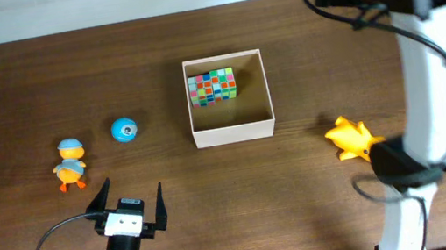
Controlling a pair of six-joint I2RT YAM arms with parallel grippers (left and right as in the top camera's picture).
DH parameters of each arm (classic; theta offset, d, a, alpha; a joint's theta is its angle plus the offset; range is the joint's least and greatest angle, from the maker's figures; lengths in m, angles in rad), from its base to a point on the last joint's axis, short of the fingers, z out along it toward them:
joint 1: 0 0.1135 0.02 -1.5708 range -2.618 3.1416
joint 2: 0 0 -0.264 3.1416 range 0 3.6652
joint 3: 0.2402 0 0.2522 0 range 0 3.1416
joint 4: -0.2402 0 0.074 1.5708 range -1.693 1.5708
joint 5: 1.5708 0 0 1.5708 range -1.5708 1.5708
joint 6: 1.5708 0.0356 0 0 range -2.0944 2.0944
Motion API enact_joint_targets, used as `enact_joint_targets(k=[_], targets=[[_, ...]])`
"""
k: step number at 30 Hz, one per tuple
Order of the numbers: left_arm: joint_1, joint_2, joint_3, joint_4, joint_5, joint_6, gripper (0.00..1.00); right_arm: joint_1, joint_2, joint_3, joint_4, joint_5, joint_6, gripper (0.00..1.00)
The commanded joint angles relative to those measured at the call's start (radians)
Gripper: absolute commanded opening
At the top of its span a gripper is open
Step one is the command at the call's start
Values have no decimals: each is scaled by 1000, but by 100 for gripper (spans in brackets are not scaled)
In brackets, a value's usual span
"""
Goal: Pack container
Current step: 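Raise the right gripper and move it over the yellow toy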
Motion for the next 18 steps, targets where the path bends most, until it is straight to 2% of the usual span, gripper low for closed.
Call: enact_joint_targets(k=[1,7,11,18], targets=[[6,-10,-6,-1,-3,13,99,0,-104,-200,-6,20,-14,89],[6,-10,-6,-1,-3,13,99,-3,-230,-570,-6,21,34,92],[6,-10,-6,-1,-3,13,99,-29,-241,-750,-1,23,93,93],[6,-10,-6,-1,-3,13,99,-119,-242,-1083,148,-57,145,92]])
